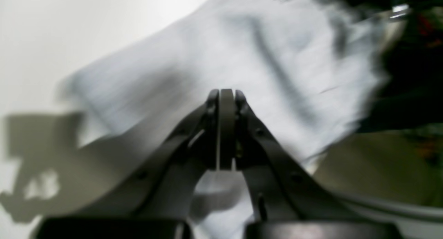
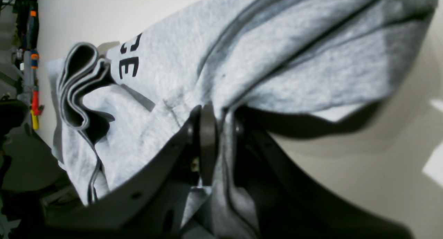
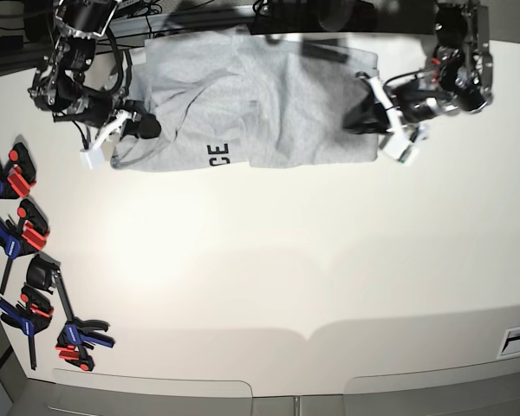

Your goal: Fold the T-shirt properly

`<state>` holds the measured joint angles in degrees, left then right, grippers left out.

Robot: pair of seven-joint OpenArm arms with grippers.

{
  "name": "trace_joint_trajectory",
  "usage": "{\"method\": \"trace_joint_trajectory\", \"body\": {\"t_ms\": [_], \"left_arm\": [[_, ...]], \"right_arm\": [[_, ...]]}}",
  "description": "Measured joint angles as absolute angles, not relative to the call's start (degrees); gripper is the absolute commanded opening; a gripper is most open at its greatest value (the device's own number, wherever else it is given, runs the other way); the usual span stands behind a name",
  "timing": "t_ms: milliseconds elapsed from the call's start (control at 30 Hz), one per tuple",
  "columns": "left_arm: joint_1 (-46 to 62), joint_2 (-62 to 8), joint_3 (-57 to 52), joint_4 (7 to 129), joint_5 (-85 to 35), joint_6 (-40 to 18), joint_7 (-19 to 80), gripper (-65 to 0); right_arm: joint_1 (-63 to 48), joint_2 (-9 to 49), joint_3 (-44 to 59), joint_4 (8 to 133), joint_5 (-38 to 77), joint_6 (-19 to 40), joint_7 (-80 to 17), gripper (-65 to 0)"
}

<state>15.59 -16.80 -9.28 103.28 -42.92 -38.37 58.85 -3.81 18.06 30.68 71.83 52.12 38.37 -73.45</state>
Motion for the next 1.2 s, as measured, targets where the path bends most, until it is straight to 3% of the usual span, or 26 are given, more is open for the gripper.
{"method": "trace_joint_trajectory", "body": {"t_ms": [167, 300, 500, 667, 933, 1133, 1200], "left_arm": [[20.38, -16.82, -14.94, 101.19, -29.69, -31.42, 50.78, -65.0], [22.68, -16.80, -15.11, 96.77, -28.97, -30.68, 47.79, -65.0], [22.44, -16.75, -15.09, 94.04, -29.74, -31.14, 47.27, -65.0], [22.92, -16.67, -15.09, 94.04, -29.74, -31.33, 46.81, -65.0], [22.87, -16.69, -15.09, 94.04, -29.78, -31.31, 46.85, -65.0], [23.46, -16.69, -15.11, 94.04, -29.98, -31.31, 46.63, -65.0], [23.46, -16.69, -15.11, 94.04, -30.02, -31.33, 46.65, -65.0]], "right_arm": [[-1.87, 17.89, 30.52, 73.58, 55.86, 39.59, -78.76, -65.0], [-1.91, 16.29, 30.59, 79.75, 62.76, 39.66, -80.82, -65.0], [-4.93, 7.60, 29.98, 92.79, 66.22, 39.66, -80.82, -65.0], [-10.37, 1.26, 22.44, 102.98, 64.66, 39.66, -80.88, -65.0], [-12.38, -7.07, 4.93, 105.89, 50.15, 39.66, -72.88, -65.0], [-12.01, -8.56, -5.76, 105.86, 30.70, 39.35, -62.96, -65.0], [-11.90, -8.56, -9.13, 105.89, 26.09, 36.58, -59.96, -65.0]]}}
